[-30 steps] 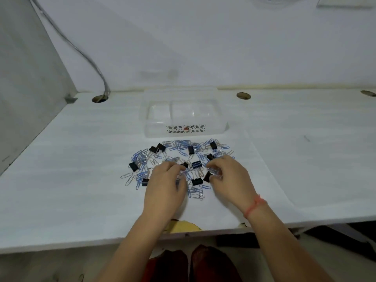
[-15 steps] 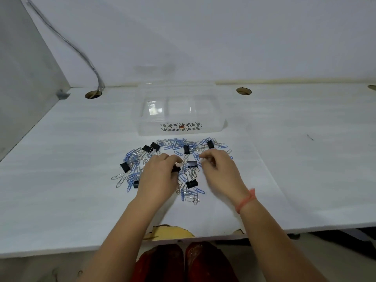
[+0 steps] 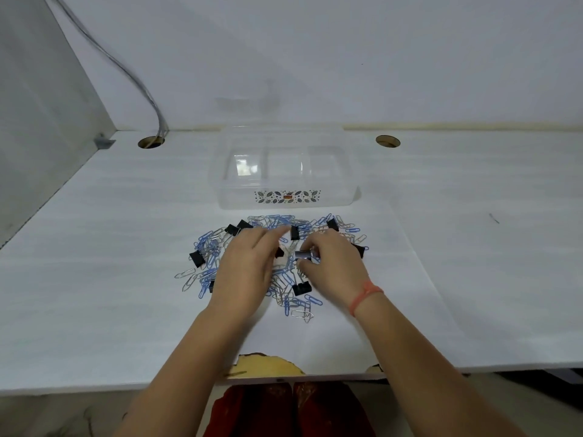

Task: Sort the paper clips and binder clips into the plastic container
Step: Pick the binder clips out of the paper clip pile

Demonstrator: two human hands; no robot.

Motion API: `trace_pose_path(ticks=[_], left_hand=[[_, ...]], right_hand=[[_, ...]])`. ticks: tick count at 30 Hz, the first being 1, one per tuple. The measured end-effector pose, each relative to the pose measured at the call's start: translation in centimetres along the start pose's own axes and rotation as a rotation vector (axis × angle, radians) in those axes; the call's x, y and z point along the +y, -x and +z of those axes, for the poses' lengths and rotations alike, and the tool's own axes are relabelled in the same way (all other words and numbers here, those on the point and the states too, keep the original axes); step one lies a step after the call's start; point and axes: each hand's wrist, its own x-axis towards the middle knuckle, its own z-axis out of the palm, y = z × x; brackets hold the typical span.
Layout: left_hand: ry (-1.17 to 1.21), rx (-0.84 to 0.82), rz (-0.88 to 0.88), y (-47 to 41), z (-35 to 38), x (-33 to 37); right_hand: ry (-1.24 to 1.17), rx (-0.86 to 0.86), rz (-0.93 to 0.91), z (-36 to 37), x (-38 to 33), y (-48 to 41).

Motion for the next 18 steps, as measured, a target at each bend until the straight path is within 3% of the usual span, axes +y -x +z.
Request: trace_pose_path(ticks=[4,6,9,11,13,18], left_hand=[[0.385,0.193,-0.336,-0.6,-0.7,1.9],[0.638,0.219,-0.604,-0.9,-1.0,2.6],[1.143,0.112,-1.07,-1.7,-1.7,2.9],[1.397,0.02,-1.195,-1.8,-2.3,3.3],[1.263,-0.089,-1.146,-1.6,-2.6,3.4],[0.358,-0.467,-0.545,-0.7,-2.6,4.1]], right_hand=[[-0.041,-0.014,0.009,-0.1,0.0,-0.5],[-0.041,-0.033,0.019,-0.3,-0.1,-0.6],[-0.046,-0.071,0.024,-0.4,-0.1,-0.7],[-0.097,-0.103,0.046,-0.9,-0.1,-0.7],[-0.173,-0.153,0.055,-1.8,-0.1,-0.8],[-0.453,-0.161,0.106,-4.3,0.6,-0.1]])
